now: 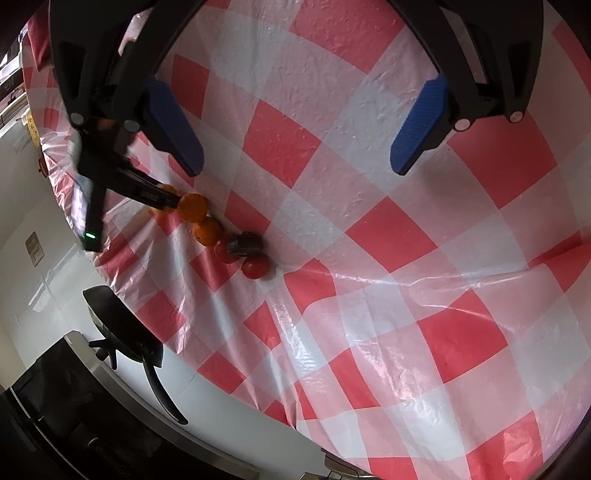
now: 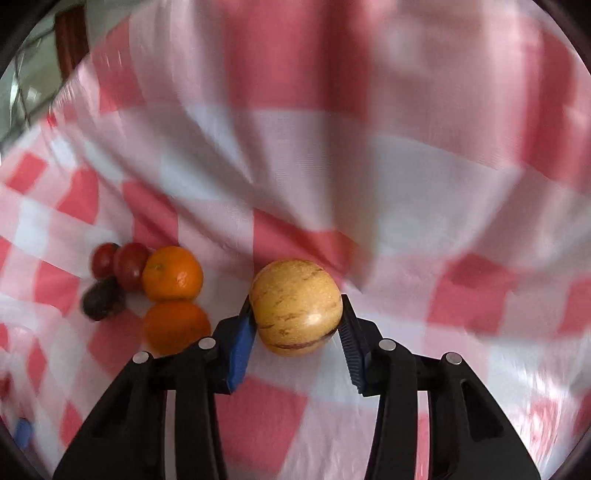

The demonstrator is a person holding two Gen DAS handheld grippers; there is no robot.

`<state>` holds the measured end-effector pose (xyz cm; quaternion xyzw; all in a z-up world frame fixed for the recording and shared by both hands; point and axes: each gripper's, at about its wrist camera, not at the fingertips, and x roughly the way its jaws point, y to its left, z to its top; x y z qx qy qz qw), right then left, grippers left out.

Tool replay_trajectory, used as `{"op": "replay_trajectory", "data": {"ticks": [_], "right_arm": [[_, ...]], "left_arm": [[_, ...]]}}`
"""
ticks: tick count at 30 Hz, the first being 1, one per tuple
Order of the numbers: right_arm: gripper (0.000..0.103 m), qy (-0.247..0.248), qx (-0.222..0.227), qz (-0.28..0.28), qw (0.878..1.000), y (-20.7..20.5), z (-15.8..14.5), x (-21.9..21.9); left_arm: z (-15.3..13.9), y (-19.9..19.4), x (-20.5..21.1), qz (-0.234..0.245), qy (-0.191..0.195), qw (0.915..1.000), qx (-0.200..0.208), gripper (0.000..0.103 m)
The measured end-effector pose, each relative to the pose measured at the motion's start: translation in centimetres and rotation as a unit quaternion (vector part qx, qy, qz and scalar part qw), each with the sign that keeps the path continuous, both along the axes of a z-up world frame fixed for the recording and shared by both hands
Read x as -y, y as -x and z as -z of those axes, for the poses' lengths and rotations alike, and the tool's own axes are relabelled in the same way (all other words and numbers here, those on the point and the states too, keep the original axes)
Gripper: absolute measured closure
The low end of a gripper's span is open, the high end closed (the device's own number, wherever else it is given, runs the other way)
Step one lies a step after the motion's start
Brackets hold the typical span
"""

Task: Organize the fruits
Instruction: 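Grasp the second yellow striped fruit with the right tool and lift it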

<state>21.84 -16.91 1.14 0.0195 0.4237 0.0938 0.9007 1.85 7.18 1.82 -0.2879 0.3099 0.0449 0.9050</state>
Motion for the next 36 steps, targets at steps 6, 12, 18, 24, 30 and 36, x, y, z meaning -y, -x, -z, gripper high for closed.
{"op": "replay_trajectory", "data": {"ticks": [6, 12, 18, 24, 30, 36], "right_arm": [[0.06, -0.091, 0.005, 0.077, 0.993, 8.1, -1.4, 5.7], [0.06, -0.145, 0.006, 0.151, 0.978, 11.4, 0.7, 10.1], [0.06, -0.199, 0.039, 0.181, 0.962, 11.9, 0.7, 12.6], [0.06, -0.216, 0.076, 0.206, 0.951, 13.0, 0.1, 13.5], [0.06, -0.221, 0.093, 0.232, 0.943, 13.5, 0.0, 14.3], [0.06, -0.223, 0.095, 0.229, 0.943, 13.3, 0.0, 14.2]], "left_arm": [[-0.1, 0.0, 0.4, 0.004, -0.011, 0.9999, -0.001, 0.002], [-0.4, 0.1, 1.2, 0.014, -0.034, 0.9993, -0.001, 0.002], [-0.7, -0.1, 2.2, 0.032, -0.057, 0.9979, -0.004, 0.002], [-1.2, -3.4, 6.1, 0.048, -0.09, 0.9945, -0.025, 0.002], [-0.8, -11.5, 12.6, 0.055, -0.109, 0.9903, -0.067, 0.002], [0.2, -17.6, 15.4, 0.01, -0.171, 0.9781, -0.118, 0.009]]}}
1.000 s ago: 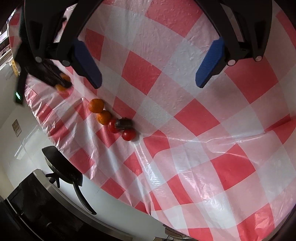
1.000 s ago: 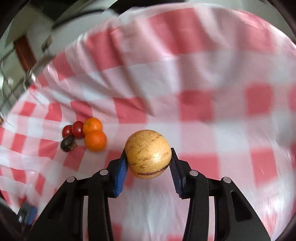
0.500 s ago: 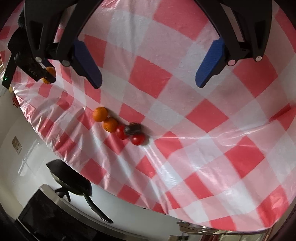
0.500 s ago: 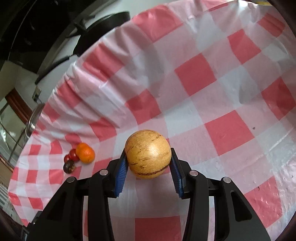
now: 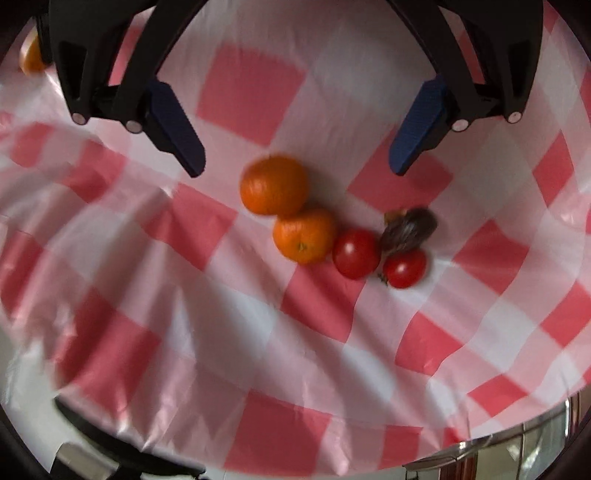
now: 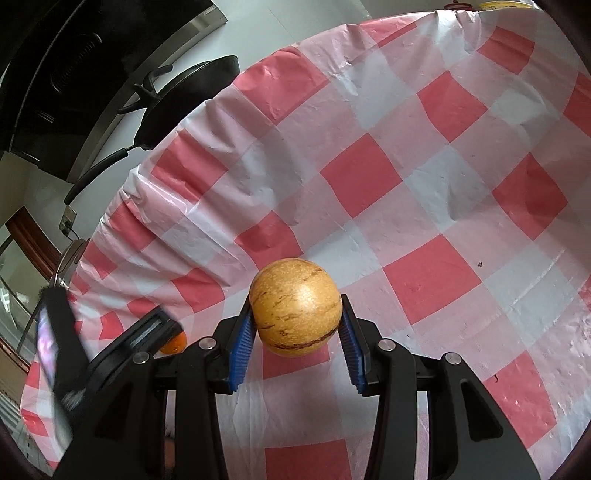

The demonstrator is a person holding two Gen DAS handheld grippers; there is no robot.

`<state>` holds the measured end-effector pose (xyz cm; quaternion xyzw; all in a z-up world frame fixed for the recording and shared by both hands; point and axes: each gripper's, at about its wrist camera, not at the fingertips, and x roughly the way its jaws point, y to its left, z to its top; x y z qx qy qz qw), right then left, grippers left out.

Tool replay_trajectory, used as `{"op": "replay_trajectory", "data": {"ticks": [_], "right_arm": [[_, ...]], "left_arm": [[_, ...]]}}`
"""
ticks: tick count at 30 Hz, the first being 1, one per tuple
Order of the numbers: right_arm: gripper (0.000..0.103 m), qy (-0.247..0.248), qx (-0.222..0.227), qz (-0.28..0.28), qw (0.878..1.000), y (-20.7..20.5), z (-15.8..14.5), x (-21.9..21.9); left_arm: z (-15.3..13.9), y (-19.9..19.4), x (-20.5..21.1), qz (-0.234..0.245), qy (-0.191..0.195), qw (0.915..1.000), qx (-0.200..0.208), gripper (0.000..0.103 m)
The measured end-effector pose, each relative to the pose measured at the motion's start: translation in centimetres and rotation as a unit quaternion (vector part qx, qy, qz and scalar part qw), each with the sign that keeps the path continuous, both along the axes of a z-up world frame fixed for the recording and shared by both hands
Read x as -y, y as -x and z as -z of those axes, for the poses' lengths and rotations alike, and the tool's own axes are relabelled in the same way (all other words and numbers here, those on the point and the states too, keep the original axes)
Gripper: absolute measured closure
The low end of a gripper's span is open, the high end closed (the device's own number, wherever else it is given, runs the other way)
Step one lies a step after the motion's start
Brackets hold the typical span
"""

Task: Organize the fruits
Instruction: 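Grasp the second yellow striped fruit with the right tool and lift it, then grasp a mandarin with the left tool while the right carries the striped fruit over the box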

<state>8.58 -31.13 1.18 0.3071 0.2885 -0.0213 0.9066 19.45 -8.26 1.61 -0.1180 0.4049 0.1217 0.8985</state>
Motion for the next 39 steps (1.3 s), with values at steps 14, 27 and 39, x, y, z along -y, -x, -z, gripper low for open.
{"op": "replay_trajectory", "data": {"ticks": [14, 27, 39], "right_arm": [[0.06, -0.001, 0.001, -0.006, 1.0, -0.1, 0.1, 0.0], [0.06, -0.002, -0.008, -0.016, 1.0, -0.5, 0.2, -0.2], [0.06, 0.006, -0.014, -0.145, 0.989, 5.3, -1.9, -7.3]], "left_arm": [[-3.0, 12.2, -4.1, 0.054, 0.031, 0.994, 0.09, 0.065], [-2.5, 20.1, -10.9, -0.006, 0.076, 0.9936, 0.084, 0.065], [-3.2, 38.2, -21.1, -0.083, 0.021, 0.9921, 0.092, 0.065]]}}
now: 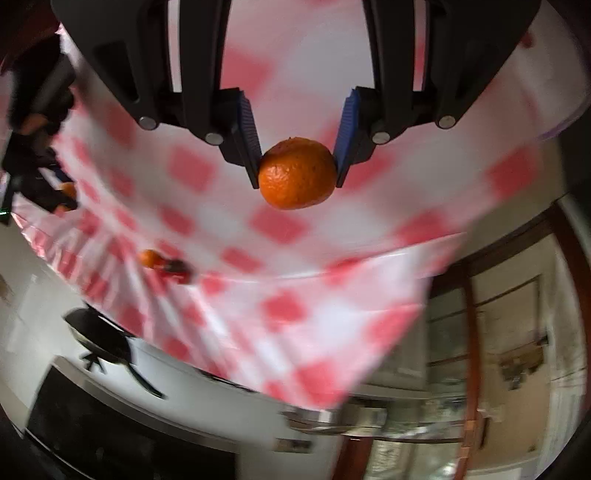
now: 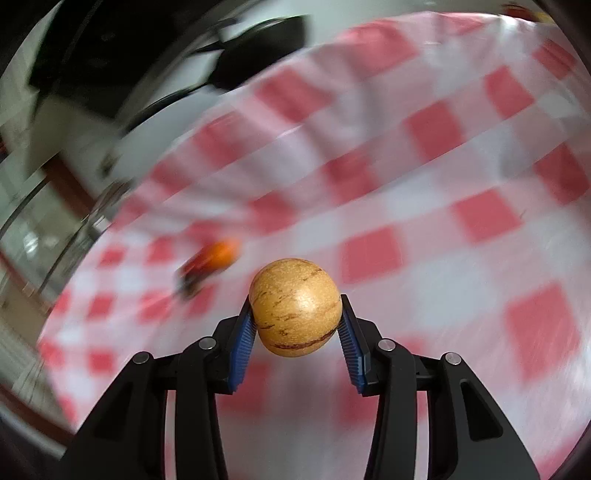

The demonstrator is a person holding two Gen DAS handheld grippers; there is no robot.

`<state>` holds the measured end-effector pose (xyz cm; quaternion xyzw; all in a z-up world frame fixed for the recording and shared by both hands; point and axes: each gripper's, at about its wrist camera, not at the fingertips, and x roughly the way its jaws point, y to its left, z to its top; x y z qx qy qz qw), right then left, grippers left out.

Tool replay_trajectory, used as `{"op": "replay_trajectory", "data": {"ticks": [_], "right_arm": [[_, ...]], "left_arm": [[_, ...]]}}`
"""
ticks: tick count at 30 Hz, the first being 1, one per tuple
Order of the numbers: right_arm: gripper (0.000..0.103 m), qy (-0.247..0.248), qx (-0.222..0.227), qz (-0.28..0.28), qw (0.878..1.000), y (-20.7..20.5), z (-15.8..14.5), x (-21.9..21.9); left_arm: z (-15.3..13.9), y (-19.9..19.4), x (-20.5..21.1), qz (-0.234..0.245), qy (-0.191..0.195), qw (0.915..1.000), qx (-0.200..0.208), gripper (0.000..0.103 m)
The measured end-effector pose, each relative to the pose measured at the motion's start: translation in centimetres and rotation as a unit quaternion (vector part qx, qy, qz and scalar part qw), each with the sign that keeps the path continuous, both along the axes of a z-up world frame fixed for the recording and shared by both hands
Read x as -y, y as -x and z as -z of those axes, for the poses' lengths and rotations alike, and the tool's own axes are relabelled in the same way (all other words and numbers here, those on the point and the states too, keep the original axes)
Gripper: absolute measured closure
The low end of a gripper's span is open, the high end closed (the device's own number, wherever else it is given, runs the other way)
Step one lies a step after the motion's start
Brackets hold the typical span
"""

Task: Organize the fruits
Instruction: 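Grasp a mandarin with the left tool while the right carries the striped fruit over the box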

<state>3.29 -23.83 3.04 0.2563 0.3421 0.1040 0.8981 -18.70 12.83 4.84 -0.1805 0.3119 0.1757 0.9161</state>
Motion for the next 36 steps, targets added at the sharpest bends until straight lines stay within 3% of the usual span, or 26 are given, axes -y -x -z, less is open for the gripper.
{"op": "replay_trajectory", "data": {"ticks": [3, 7, 13, 19, 25, 32, 36], "right_arm": [[0.06, 0.001, 0.016, -0.081, 0.997, 4.7, -1.4, -5.5], [0.06, 0.034, 0.031, -0.176, 0.983, 10.4, -2.5, -12.6], [0.06, 0.095, 0.061, -0.283, 0.952, 18.4, -3.5, -20.7], [0.06, 0.143, 0.091, -0.372, 0.913, 25.5, -3.5, -26.6], [0.06, 0.185, 0.103, -0.462, 0.861, 31.7, -1.2, -31.7], [0.06, 0.251, 0.119, -0.567, 0.776, 38.6, 3.4, -35.8], [0.06, 0.293, 0.109, -0.594, 0.741, 40.5, 6.6, -37.0]], "left_arm": [[0.5, 4.6, -4.0, -0.045, -0.002, 0.999, -0.004, 0.065], [1.2, 9.3, -7.8, -0.086, -0.001, 0.9963, -0.006, 0.065], [3.1, 15.0, -11.2, -0.106, 0.0, 0.9943, -0.01, 0.065], [6.9, 19.9, -13.6, -0.133, 0.025, 0.9903, -0.03, 0.065], [10.6, 23.6, -15.2, -0.161, 0.042, 0.984, -0.065, 0.065], [14.1, 26.2, -16.1, -0.183, 0.062, 0.9753, -0.107, 0.065], [15.7, 27.2, -16.3, -0.197, 0.081, 0.9681, -0.133, 0.065]]}}
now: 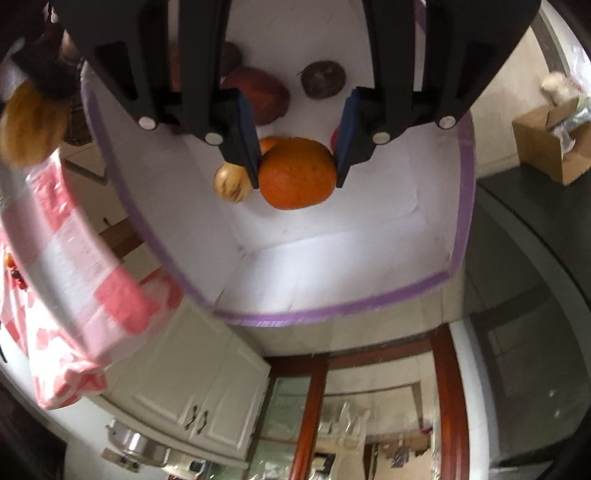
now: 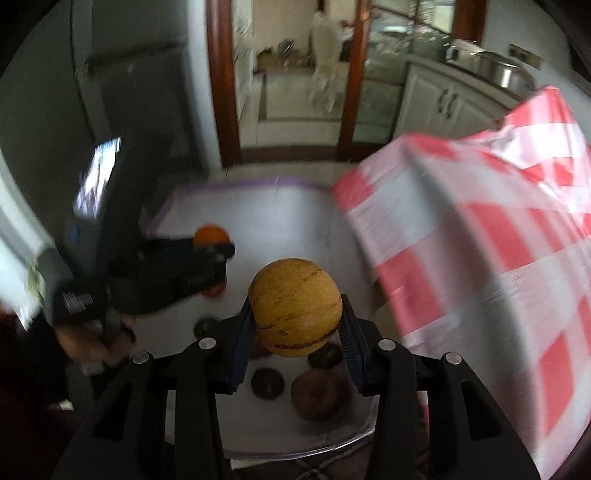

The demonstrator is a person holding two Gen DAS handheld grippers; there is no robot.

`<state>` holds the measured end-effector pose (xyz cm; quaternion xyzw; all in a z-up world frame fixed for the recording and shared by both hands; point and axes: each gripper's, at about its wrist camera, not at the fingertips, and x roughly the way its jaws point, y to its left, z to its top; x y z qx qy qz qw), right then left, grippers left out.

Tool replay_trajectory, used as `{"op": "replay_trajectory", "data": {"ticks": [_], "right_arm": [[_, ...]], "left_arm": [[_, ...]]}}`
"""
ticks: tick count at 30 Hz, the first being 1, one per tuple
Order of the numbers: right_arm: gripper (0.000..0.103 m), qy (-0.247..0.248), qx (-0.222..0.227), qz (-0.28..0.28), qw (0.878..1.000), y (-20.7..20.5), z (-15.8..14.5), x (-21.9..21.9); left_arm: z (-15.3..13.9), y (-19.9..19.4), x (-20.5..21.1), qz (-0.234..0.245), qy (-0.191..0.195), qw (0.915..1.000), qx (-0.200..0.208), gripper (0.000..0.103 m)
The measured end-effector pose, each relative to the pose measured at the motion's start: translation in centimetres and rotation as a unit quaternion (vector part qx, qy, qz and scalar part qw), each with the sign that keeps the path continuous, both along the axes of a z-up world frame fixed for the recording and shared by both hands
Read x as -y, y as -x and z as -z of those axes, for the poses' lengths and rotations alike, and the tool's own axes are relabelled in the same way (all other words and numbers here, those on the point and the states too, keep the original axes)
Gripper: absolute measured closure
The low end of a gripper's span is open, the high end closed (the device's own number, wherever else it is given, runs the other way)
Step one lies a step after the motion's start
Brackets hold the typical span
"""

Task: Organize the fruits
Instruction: 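Grasp a mandarin with the left tool while the right carries the striped fruit over the box, then open both tools to drop the striped fruit and mandarin into the box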

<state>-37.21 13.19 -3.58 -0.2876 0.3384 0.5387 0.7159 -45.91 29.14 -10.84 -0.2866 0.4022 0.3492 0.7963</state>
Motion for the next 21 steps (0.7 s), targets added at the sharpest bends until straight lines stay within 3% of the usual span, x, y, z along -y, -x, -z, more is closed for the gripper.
{"op": "replay_trajectory", "data": {"ticks": [5, 9, 18, 21], "right_arm": [[0.06, 0.065, 0.008, -0.017, 0.998, 0.6, 3.9, -1.1], [0.06, 0.111, 0.011, -0.022, 0.993, 0.7, 6.6, -1.3], [0.059, 0.154, 0.023, -0.025, 0.987, 0.3, 9.0, -1.3], [0.058, 0.162, 0.025, -0.022, 0.986, 0.4, 9.2, -1.3]], "left_arm": [[1.6, 0.3, 0.0, -0.02, 0.016, 0.9992, -0.029, 0.065], [1.8, 0.4, -0.4, -0.035, 0.021, 0.9987, -0.031, 0.064], [2.1, 0.2, -0.8, -0.048, 0.03, 0.9979, -0.03, 0.064], [2.1, 0.5, -1.1, -0.053, 0.034, 0.9977, -0.024, 0.058]]}}
